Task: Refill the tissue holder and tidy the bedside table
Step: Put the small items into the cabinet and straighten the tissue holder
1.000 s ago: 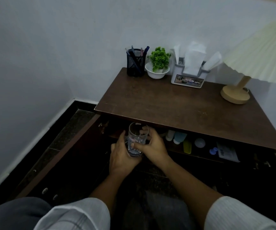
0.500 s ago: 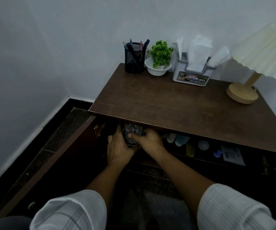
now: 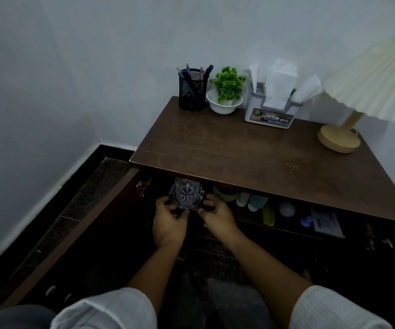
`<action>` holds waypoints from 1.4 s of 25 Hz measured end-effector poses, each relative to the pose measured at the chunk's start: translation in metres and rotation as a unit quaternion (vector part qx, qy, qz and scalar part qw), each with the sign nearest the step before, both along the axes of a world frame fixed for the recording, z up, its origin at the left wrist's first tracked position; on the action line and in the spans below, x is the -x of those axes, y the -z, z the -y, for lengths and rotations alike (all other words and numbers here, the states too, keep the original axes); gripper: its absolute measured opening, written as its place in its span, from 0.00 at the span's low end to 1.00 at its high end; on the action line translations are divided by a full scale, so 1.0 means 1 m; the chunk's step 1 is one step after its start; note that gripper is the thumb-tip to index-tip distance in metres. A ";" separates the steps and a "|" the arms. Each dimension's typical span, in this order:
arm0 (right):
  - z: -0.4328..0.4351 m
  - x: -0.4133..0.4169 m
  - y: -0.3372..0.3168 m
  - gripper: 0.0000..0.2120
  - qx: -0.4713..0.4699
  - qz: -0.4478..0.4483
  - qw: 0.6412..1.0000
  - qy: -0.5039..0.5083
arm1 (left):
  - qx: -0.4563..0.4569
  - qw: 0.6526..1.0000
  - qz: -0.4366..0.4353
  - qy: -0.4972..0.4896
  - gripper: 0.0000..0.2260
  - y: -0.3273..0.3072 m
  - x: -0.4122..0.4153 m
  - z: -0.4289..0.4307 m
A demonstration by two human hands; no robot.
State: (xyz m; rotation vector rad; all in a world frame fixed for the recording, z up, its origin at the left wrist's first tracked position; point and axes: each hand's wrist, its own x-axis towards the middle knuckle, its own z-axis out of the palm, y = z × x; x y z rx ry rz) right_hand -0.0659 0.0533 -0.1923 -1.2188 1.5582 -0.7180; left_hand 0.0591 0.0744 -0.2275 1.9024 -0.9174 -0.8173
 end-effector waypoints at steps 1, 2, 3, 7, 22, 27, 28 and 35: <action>0.000 0.000 -0.003 0.24 -0.007 0.016 1.000 -0.012 | 0.001 1.000 -0.024 -0.012 0.28 -0.001 0.000 0.001; -0.001 0.000 -0.007 0.24 -0.013 0.030 0.999 -0.020 | 0.000 0.999 -0.047 -0.023 0.26 -0.001 -0.001 0.002; -0.001 0.001 -0.009 0.24 -0.019 0.043 0.999 -0.023 | -0.004 0.997 -0.065 -0.031 0.25 -0.002 -0.001 0.004; -0.001 0.006 -0.008 0.25 -0.042 0.077 0.995 -0.040 | -0.012 0.992 -0.107 -0.063 0.20 -0.005 -0.001 0.009; 0.012 0.006 0.003 0.25 -0.095 0.174 0.980 -0.013 | 0.036 0.941 -0.308 -0.135 0.12 -0.001 0.003 0.020; 0.017 0.004 0.004 0.25 -0.111 0.192 0.975 -0.009 | 0.048 0.931 -0.335 -0.137 0.13 -0.008 0.004 0.021; 0.018 0.003 0.004 0.26 -0.115 0.193 0.974 -0.009 | 0.049 0.929 -0.340 -0.135 0.14 -0.010 0.004 0.021; 0.024 -0.002 -0.001 0.30 -0.132 0.208 0.969 -0.018 | 0.049 0.920 -0.374 -0.111 0.24 -0.020 0.001 0.021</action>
